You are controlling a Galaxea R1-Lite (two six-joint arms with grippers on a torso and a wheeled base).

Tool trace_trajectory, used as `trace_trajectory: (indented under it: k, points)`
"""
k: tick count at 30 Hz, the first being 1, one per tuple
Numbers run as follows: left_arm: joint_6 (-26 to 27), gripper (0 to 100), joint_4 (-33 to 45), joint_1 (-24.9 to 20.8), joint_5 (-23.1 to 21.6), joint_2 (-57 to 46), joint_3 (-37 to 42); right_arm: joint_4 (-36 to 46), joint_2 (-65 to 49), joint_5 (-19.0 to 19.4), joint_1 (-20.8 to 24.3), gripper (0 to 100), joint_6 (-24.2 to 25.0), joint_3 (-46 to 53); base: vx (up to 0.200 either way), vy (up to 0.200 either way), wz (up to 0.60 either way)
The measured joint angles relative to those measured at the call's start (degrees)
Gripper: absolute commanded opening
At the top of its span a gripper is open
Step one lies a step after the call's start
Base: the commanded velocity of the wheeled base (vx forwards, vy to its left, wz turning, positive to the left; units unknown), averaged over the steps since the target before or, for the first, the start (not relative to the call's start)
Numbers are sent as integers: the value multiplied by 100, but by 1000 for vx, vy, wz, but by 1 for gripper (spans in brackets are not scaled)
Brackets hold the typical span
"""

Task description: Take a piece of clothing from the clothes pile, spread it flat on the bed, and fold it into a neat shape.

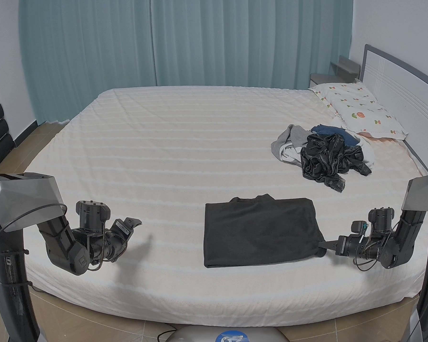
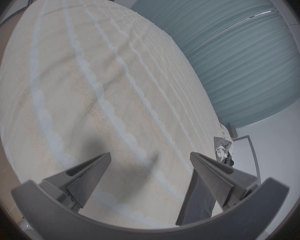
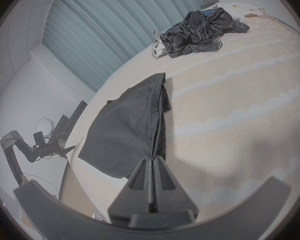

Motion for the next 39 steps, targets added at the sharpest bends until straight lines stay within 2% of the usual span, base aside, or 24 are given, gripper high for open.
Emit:
trace_trajectory:
  k: [4,10,15,19,24,25,30,39]
  points:
    - [0,100,-6,2,46,6,-6,-30,-57,88,-57,100,293,-130,50,0,0]
    - [0,100,0,-2,66,17,-15,-30,-72,-37,59,100,1531,-664,167,0,0]
    - [0,100,-6,0,74,23,-26,9,138,-512,312,100,2176,-1475,0,0,0]
    - [0,100,-4,4,77,30,-26,44,499,-1084,506,100,2358,-2046,0,0,0]
    - [0,100,-4,-2,80,32,-28,57,912,-1309,724,100,2464,-2462,0,0,0]
    - [0,100,-4,-2,80,32,-28,52,964,-1323,744,0,2480,-2517,0,0,0]
    - [0,100,-4,-17,83,32,-30,-27,1209,-1637,797,0,2521,-2815,0,0,0]
    - [0,100,-4,-17,83,32,-33,-158,1337,-1684,779,0,2620,-2887,0,0,0]
